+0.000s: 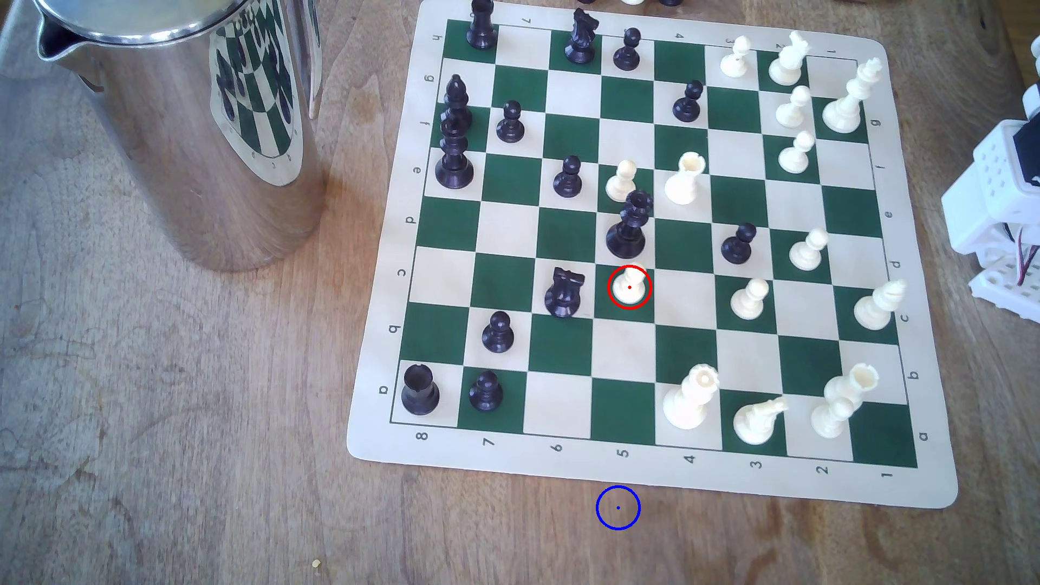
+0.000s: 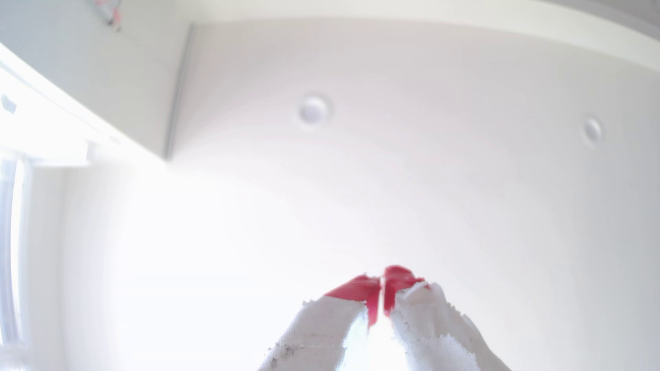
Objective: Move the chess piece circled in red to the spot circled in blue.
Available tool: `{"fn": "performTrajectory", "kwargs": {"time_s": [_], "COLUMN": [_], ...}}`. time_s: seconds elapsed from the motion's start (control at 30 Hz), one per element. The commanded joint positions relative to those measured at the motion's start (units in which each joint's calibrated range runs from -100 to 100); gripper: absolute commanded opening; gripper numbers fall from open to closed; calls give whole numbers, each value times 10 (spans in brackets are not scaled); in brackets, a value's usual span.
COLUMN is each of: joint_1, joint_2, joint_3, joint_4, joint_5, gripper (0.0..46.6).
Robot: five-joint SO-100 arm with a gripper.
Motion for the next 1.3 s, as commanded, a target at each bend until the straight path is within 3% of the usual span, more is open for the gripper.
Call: {"fn": "performTrajectory", "kwargs": {"time_s": [0.0,0.17,0.4,0.7,0.87,1.13,1.27], "joint_1": [16,9,7,0,6,10,-33], "joint_2": [-1,-1,-1,1,1,1,34], "joint_3": [13,-38,-200,-251,-320,-306,-293], "joint_4": [6,193,548,775,1041,1353,1419], "joint_5": [3,3,0,0,0,-3,-15], "gripper": [2,2,2,2,2,2,3]}}
